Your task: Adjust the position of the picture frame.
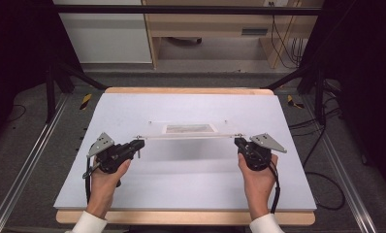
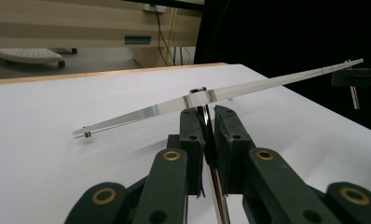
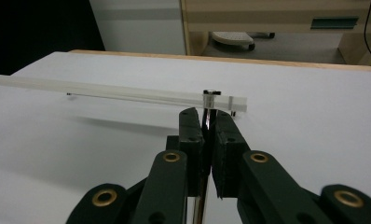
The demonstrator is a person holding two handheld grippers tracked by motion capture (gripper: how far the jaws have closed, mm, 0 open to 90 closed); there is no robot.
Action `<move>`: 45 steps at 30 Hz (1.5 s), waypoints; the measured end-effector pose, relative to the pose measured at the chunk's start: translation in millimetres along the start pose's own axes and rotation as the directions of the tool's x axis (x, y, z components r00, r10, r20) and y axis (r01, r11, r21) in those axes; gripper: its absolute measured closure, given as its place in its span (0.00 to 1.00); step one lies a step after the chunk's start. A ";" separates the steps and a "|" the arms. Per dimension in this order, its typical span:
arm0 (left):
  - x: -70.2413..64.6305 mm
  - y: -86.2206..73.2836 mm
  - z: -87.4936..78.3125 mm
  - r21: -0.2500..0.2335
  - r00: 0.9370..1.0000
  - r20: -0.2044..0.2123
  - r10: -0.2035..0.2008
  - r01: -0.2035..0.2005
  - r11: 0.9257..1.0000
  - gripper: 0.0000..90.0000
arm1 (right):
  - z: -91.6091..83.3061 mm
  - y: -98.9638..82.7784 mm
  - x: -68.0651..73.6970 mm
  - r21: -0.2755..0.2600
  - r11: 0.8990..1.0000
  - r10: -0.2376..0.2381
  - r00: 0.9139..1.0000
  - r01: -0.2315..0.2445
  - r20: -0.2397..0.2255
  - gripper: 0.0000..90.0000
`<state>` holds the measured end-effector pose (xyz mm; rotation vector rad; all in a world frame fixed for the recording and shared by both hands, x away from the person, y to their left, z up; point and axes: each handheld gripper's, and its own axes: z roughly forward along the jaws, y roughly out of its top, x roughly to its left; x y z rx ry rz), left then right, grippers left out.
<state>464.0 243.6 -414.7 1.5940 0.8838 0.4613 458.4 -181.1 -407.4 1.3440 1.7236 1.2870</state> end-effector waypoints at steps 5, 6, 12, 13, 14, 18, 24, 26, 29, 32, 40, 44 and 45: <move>5.3 0.4 -0.8 -0.008 1.000 -0.011 0.004 -0.004 1.000 0.90 | 1.0 0.4 5.2 -0.004 1.000 -0.016 1.000 0.016 0.002 0.92; 6.7 -0.3 -0.7 -0.006 1.000 -0.013 0.005 -0.005 1.000 0.90 | 1.1 0.3 6.3 -0.003 1.000 -0.015 1.000 0.015 -0.001 0.92; 9.1 -3.5 -1.8 0.011 1.000 -0.025 -0.003 0.003 1.000 0.90 | 0.5 -2.0 10.9 0.008 1.000 -0.021 1.000 0.021 -0.007 0.92; 10.7 -4.1 -1.3 0.005 1.000 -0.024 -0.005 0.005 1.000 0.91 | 0.1 -2.9 12.4 0.012 1.000 -0.015 1.000 0.015 -0.016 0.92; 10.7 -4.1 -1.3 0.005 1.000 -0.024 -0.005 0.005 1.000 0.91 | -0.3 -3.4 12.7 0.015 1.000 -0.011 1.000 0.012 -0.020 0.92; 9.7 -6.8 -3.2 0.035 0.999 -0.048 -0.024 0.026 0.999 0.92 | -1.5 -7.5 13.7 0.025 1.000 0.002 0.999 -0.001 -0.035 0.92; 6.1 -14.3 -5.8 0.095 0.998 -0.060 -0.015 0.020 0.995 0.92 | -4.2 -18.0 14.0 0.053 0.999 0.012 0.999 -0.009 -0.046 0.93; 5.0 -17.4 -6.5 0.108 0.998 -0.064 -0.018 0.025 0.994 0.92 | -4.8 -21.3 14.1 0.060 0.998 0.029 0.998 -0.025 -0.051 0.93; 2.6 -21.3 -7.3 0.125 0.997 -0.073 -0.016 0.025 0.992 0.93 | -5.6 -26.8 13.3 0.076 0.997 0.032 0.998 -0.028 -0.056 0.94; 1.5 -27.3 -7.8 0.138 0.997 -0.069 -0.018 0.028 0.990 0.93 | -5.5 -31.0 9.7 0.087 0.995 0.055 0.996 -0.049 -0.074 0.94; -2.3 -39.0 -7.5 0.197 0.996 -0.089 -0.018 0.035 0.980 0.93 | -4.8 -45.2 9.7 0.127 0.992 0.038 0.996 -0.027 -0.080 0.94; -3.4 -43.7 -7.4 0.222 0.995 -0.095 -0.016 0.037 0.974 0.93 | -4.2 -52.7 9.7 0.148 0.989 0.028 0.996 -0.016 -0.082 0.94; -3.3 -44.3 -7.3 0.227 0.996 -0.093 -0.017 0.038 0.973 0.93 | -4.1 -53.4 10.2 0.151 0.988 0.026 0.996 -0.013 -0.080 0.94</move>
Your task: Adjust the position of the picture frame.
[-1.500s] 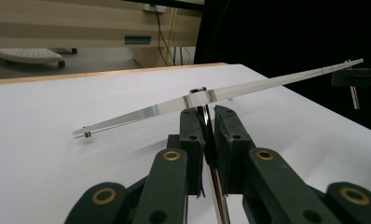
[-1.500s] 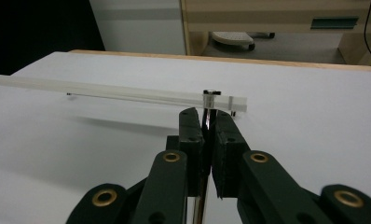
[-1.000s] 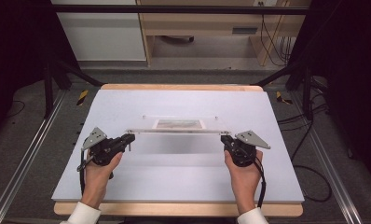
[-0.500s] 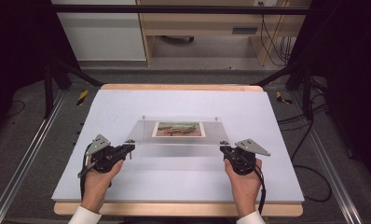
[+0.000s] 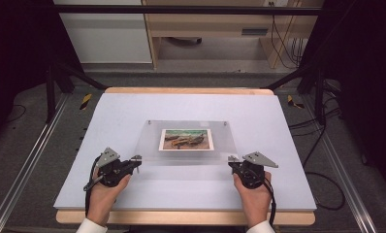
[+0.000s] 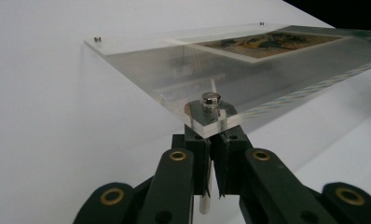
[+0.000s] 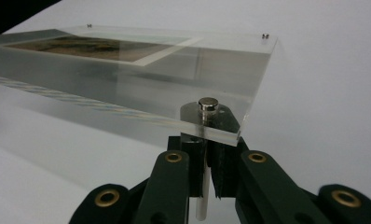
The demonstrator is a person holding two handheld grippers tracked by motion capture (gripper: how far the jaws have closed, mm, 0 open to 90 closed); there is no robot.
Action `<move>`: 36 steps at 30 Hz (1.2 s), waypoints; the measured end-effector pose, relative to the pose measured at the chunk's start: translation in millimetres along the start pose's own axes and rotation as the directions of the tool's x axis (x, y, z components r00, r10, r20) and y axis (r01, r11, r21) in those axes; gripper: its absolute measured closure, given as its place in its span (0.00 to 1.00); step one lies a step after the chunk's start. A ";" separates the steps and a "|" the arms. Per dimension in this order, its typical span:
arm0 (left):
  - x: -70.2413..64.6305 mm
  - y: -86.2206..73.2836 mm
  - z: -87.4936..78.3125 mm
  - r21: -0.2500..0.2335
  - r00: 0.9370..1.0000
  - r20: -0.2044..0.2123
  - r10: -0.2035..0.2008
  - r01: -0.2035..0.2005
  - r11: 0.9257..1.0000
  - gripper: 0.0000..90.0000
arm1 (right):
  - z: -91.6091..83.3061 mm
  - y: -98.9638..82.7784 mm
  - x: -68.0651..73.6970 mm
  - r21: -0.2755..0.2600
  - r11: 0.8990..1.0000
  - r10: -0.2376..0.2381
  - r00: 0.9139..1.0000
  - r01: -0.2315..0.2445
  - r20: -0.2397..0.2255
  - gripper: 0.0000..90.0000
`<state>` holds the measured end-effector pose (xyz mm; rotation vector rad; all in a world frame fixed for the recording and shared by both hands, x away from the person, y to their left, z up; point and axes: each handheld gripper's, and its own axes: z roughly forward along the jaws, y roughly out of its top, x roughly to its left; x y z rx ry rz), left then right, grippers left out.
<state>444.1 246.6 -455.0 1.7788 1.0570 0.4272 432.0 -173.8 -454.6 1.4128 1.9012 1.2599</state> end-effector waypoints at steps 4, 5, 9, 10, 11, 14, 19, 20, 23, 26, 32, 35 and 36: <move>0.8 -2.5 0.9 0.016 1.000 0.007 -0.005 0.005 1.000 0.93 | 1.2 -4.3 0.1 0.009 1.000 -0.003 1.000 0.003 0.002 0.94; 0.8 -2.5 0.9 0.016 1.000 0.007 -0.005 0.005 1.000 0.93 | 1.2 -4.3 0.1 0.009 1.000 -0.003 1.000 0.003 0.002 0.94; -0.8 -8.1 3.9 0.050 1.000 -0.001 -0.011 0.011 0.999 0.93 | 4.2 -9.3 -0.9 0.031 0.999 -0.008 1.000 0.008 0.006 0.94; -0.9 -8.6 4.3 0.053 1.000 -0.001 -0.011 0.011 0.999 0.93 | 4.9 -10.6 -0.7 0.039 0.999 -0.013 1.000 0.012 0.009 0.94; -1.0 -9.1 4.8 0.056 1.000 -0.002 -0.011 0.011 0.998 0.93 | 5.2 -11.2 -0.5 0.043 0.999 -0.014 1.000 0.013 0.011 0.94; -1.7 -10.9 5.9 0.074 1.000 -0.007 -0.007 0.008 0.997 0.92 | 6.1 -12.8 -0.4 0.049 0.999 -0.021 1.000 0.020 0.017 0.94; -4.1 -14.4 10.5 0.108 1.000 -0.025 0.011 -0.008 0.994 0.92 | 10.0 -17.0 0.0 0.087 0.996 -0.038 0.999 0.035 0.030 0.94; -4.7 -14.2 10.6 0.110 0.999 -0.029 0.016 -0.012 0.994 0.92 | 10.2 -17.2 -0.2 0.084 0.996 -0.038 0.999 0.036 0.031 0.94; -4.3 -14.0 10.7 0.111 1.000 -0.026 0.016 -0.013 0.994 0.92 | 10.2 -17.2 -0.8 0.085 0.996 -0.034 0.999 0.032 0.025 0.94; -4.1 -13.9 10.7 0.112 1.000 -0.025 0.017 -0.014 0.994 0.92 | 10.1 -16.9 -0.8 0.087 0.996 -0.025 0.999 0.023 0.022 0.93; -4.9 -12.4 10.4 0.103 0.999 -0.031 0.026 -0.023 0.994 0.93 | 10.2 -16.3 -1.8 0.088 0.996 -0.020 1.000 0.019 0.015 0.93; -4.6 -12.0 10.4 0.098 0.999 -0.029 0.023 -0.020 0.995 0.93 | 9.7 -15.4 -1.8 0.082 0.996 -0.019 1.000 0.018 0.013 0.93; -4.3 -11.9 10.5 0.099 0.999 -0.029 0.024 -0.021 0.995 0.93 | 9.9 -15.3 -1.6 0.081 0.996 -0.021 1.000 0.020 0.014 0.93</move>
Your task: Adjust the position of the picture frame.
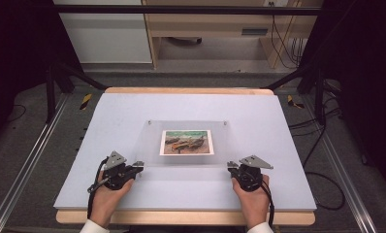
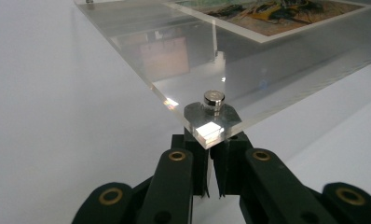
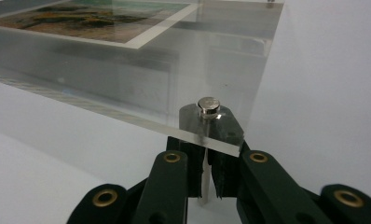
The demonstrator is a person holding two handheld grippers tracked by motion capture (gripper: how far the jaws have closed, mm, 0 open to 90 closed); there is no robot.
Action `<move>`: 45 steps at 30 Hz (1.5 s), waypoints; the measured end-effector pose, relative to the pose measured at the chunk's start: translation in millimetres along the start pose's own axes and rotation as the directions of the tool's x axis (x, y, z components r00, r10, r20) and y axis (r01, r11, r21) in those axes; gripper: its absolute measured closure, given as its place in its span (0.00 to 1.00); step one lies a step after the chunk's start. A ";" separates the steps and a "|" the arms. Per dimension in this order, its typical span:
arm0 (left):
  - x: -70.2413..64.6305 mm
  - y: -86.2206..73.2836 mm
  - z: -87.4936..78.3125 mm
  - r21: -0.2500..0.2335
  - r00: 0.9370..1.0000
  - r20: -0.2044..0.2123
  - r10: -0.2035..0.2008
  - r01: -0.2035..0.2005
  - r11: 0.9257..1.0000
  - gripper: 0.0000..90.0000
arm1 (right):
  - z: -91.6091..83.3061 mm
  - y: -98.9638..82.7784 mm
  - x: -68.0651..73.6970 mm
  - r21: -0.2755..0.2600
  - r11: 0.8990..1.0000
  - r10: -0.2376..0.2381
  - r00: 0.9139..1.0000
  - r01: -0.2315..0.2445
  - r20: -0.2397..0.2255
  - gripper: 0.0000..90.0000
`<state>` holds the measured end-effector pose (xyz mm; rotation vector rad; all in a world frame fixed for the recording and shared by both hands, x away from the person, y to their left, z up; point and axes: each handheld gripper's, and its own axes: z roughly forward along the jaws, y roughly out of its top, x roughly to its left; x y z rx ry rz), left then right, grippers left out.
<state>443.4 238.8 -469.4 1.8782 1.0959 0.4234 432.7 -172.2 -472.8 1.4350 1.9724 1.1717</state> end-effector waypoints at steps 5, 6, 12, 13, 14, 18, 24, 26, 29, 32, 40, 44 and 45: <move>2.4 0.3 1.0 -0.003 1.000 -0.012 0.004 -0.004 1.000 0.93 | 0.7 0.1 1.8 0.003 1.000 -0.004 1.000 0.004 -0.002 0.94; 2.6 0.3 1.1 -0.005 1.000 -0.011 0.004 -0.004 1.000 0.93 | 0.9 0.1 2.0 0.003 1.000 -0.005 1.000 0.005 -0.002 0.94; 2.6 1.2 0.6 -0.012 1.000 -0.007 0.005 -0.005 1.000 0.93 | 0.2 2.3 1.8 -0.006 1.000 -0.014 1.000 0.014 0.000 0.94; 2.7 1.0 0.7 -0.010 1.000 -0.006 0.004 -0.004 1.000 0.93 | 0.2 2.5 1.8 -0.006 1.000 -0.014 1.000 0.014 0.001 0.94; 2.7 0.9 0.8 -0.008 1.000 -0.006 0.004 -0.004 1.000 0.93 | 0.3 2.3 1.7 -0.004 1.000 -0.015 1.000 0.015 0.002 0.94; 3.4 0.3 1.5 0.009 1.000 0.001 -0.006 0.006 1.000 0.93 | 1.1 0.7 1.5 0.010 1.000 -0.015 1.000 0.015 0.001 0.93; 5.0 0.7 0.9 0.023 1.000 0.011 -0.020 0.020 1.000 0.92 | 0.9 0.5 -1.1 0.023 1.000 0.006 1.000 -0.005 -0.021 0.89; 5.8 0.8 0.3 0.024 0.999 0.015 -0.028 0.028 0.999 0.90 | 0.5 0.7 -2.1 0.028 1.000 0.015 0.999 -0.014 -0.029 0.84; 7.7 1.4 -1.1 0.029 0.999 0.023 -0.029 0.028 0.999 0.80 | -0.5 1.0 -4.3 0.038 0.999 0.028 0.999 -0.027 -0.040 0.67; 10.6 1.9 -3.6 0.030 0.999 0.023 -0.026 0.026 0.999 0.71 | -3.6 0.6 -5.7 0.038 0.999 0.027 0.999 -0.026 -0.026 0.57; 9.6 0.8 -10.3 0.048 0.999 0.046 -0.002 -0.001 0.999 0.39 | -21.0 -2.2 -7.1 0.014 1.000 0.000 1.000 0.000 -0.013 0.35; 9.5 1.3 -15.8 0.040 0.997 0.072 -0.002 -0.001 0.999 0.27 | -28.4 -3.7 -5.8 0.006 0.999 -0.041 0.999 0.041 -0.019 0.25; 9.0 1.8 -17.0 0.037 0.997 0.079 -0.003 0.000 0.999 0.25 | -29.9 -3.5 -5.3 0.000 0.999 -0.047 0.999 0.047 -0.016 0.23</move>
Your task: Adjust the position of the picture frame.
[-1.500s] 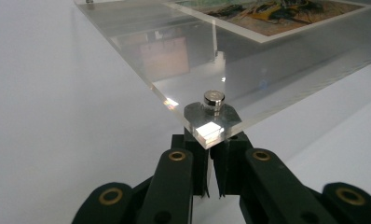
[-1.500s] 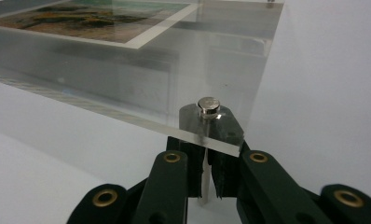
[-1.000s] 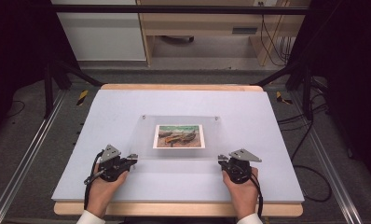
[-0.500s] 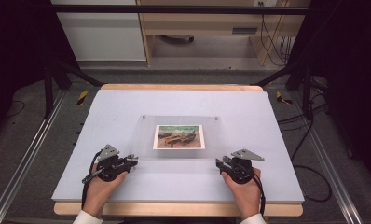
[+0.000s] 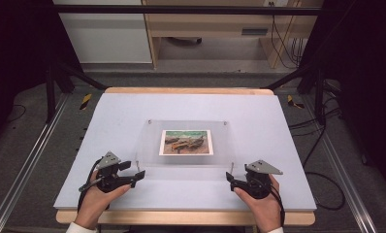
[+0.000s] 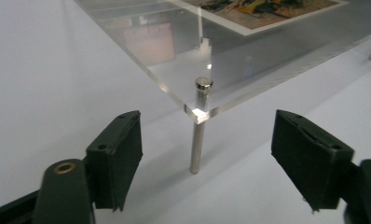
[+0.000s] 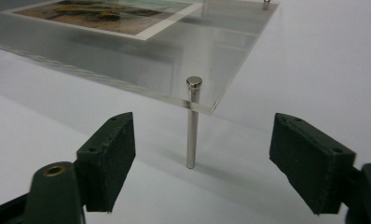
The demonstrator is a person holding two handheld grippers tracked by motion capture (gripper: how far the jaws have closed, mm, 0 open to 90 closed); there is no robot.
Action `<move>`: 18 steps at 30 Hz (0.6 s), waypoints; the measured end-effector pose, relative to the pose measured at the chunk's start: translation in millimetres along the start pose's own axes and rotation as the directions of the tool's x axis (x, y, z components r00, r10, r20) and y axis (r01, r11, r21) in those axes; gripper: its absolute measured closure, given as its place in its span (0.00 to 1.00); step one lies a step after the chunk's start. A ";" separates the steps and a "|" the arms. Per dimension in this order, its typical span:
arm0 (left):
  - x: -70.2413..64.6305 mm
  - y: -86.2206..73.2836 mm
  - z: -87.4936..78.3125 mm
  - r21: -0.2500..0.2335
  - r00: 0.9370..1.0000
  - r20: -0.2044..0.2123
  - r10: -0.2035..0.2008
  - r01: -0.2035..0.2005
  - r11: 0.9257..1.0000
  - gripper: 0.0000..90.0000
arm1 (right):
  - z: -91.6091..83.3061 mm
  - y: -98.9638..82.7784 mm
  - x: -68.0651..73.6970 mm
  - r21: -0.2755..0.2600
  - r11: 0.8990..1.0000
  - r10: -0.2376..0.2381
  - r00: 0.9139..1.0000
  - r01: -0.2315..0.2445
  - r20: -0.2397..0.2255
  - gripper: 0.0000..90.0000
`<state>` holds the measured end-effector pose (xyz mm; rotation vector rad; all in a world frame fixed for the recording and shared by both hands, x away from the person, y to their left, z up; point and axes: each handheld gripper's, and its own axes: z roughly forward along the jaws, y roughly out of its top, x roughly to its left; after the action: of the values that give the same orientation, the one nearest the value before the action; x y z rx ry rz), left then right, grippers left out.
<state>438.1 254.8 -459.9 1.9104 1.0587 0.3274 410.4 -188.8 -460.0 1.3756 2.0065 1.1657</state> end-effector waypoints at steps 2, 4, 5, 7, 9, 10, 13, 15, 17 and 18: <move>-1.1 1.8 -1.6 -0.009 1.000 0.018 0.004 -0.004 1.000 0.20 | -2.7 1.4 0.4 -0.022 1.000 -0.008 1.000 0.008 0.003 0.20; -2.2 4.2 -2.6 -0.023 1.000 0.012 0.002 -0.002 1.000 0.16 | -4.9 3.8 1.3 -0.042 0.999 -0.013 1.000 0.013 0.004 0.17; -2.2 5.3 -3.4 -0.032 1.000 0.015 0.002 -0.001 0.999 0.14 | -5.6 5.1 1.4 -0.049 0.999 -0.019 1.000 0.020 0.003 0.16; -2.6 7.3 -5.2 -0.055 1.000 0.018 -0.002 0.003 0.998 0.13 | -6.5 7.3 1.4 -0.056 0.998 -0.024 1.000 0.025 0.009 0.14; -3.1 9.8 -8.0 -0.083 1.000 0.009 -0.009 0.009 0.996 0.12 | -8.0 8.9 1.1 -0.069 0.997 -0.028 1.000 0.029 0.007 0.12; -3.3 11.4 -10.1 -0.100 1.000 -0.004 -0.015 0.015 0.995 0.12 | -9.1 9.8 0.7 -0.076 0.997 -0.026 1.000 0.025 0.000 0.12; -5.8 18.4 -17.7 -0.156 0.999 -0.025 -0.038 0.034 0.987 0.13 | -12.6 14.2 0.8 -0.113 0.993 -0.030 0.999 0.028 -0.015 0.11; -7.0 24.2 -20.7 -0.162 0.999 -0.035 -0.036 0.030 0.986 0.14 | -15.4 19.6 2.1 -0.133 0.990 -0.036 0.999 0.035 -0.008 0.12; -7.2 30.6 -20.1 -0.146 0.998 -0.042 -0.037 0.031 0.989 0.16 | -16.3 25.9 2.3 -0.150 0.988 -0.047 0.999 0.047 0.005 0.14; -7.1 34.2 -18.7 -0.135 0.999 -0.038 -0.030 0.024 0.991 0.16 | -16.1 29.7 2.4 -0.148 0.988 -0.049 0.999 0.050 0.010 0.14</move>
<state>441.3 252.3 -420.5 1.7743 1.0608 0.4127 413.4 -188.5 -426.3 1.2473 1.8971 1.2597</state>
